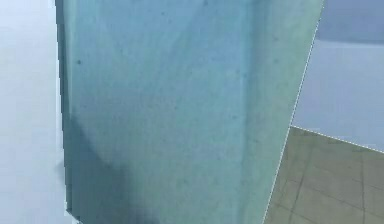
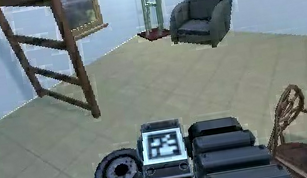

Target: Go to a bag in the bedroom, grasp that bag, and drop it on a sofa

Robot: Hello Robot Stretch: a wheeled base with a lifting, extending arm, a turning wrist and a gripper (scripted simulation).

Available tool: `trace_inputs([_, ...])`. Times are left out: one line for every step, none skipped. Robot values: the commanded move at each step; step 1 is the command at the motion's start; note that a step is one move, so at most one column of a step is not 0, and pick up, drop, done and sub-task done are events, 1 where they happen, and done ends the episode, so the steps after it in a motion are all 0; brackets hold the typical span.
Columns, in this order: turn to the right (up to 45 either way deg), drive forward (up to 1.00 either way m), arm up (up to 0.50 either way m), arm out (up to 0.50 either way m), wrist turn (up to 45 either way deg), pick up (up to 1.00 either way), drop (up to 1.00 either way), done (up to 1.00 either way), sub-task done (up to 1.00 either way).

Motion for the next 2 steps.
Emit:
trace_inputs([-45.0, 0.0, 0.0, 0.0, 0.0, 0.0, 0.0, 0.0, 0.0])
trace_inputs([-9.0, 0.0, 0.0, 0.0, 0.0, 0.0, 0.0, 0.0, 0.0])
